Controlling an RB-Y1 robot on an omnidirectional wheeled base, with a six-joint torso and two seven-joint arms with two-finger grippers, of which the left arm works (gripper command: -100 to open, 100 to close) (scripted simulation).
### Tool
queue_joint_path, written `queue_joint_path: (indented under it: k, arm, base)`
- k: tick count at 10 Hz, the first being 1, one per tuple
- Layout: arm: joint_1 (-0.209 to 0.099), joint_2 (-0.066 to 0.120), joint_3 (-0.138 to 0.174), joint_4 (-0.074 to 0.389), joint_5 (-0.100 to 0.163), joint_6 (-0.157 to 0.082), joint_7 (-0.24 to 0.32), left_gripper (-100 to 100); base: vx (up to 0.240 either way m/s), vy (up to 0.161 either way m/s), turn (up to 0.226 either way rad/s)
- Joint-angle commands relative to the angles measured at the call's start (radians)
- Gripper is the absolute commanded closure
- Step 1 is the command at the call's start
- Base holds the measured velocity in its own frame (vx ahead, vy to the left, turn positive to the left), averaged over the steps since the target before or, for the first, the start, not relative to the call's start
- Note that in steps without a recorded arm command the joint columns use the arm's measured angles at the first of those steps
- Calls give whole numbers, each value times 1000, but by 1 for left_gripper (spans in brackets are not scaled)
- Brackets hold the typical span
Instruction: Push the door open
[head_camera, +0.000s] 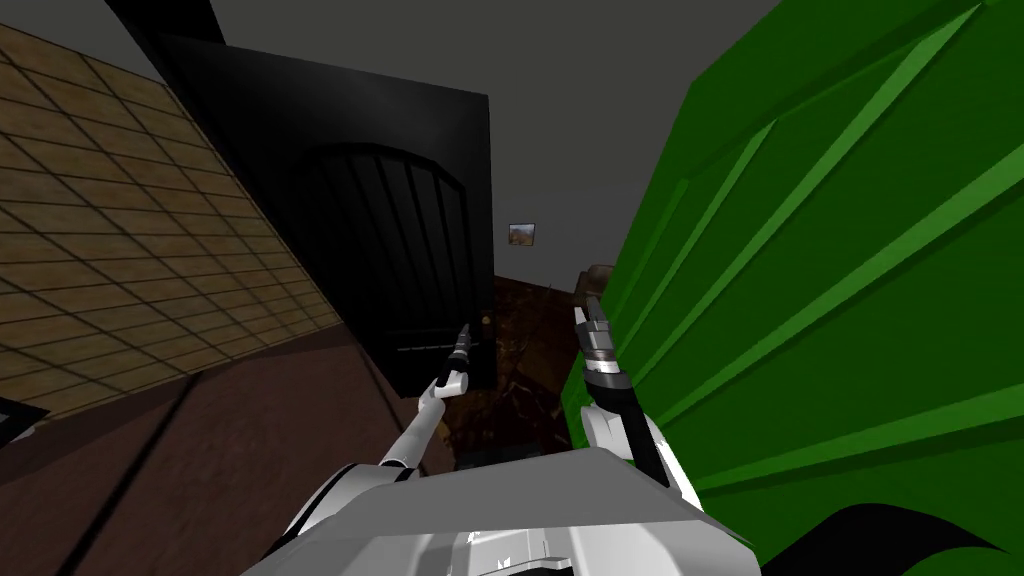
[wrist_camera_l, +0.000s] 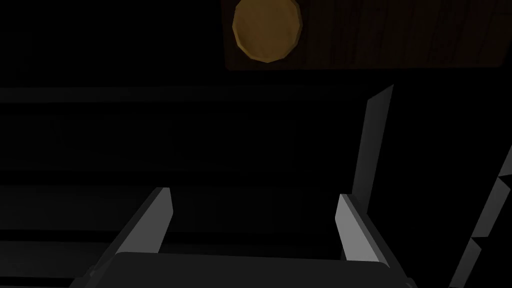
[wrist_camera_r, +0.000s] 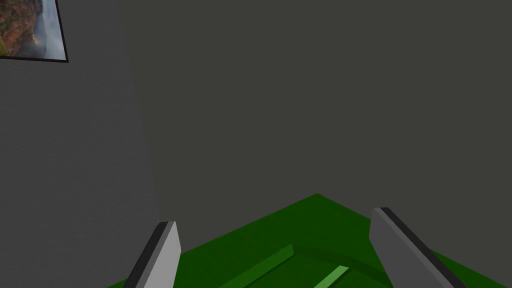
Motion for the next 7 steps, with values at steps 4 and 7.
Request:
queue_joint_path:
  k: [4, 7]
  arm:
    - [0, -48, 78, -4, 49, 3, -87, -100]
    - [-1, -63, 94, -3, 59, 2, -103, -100]
  base:
    - [-138, -35, -161]
    - [-99, -80, -107]
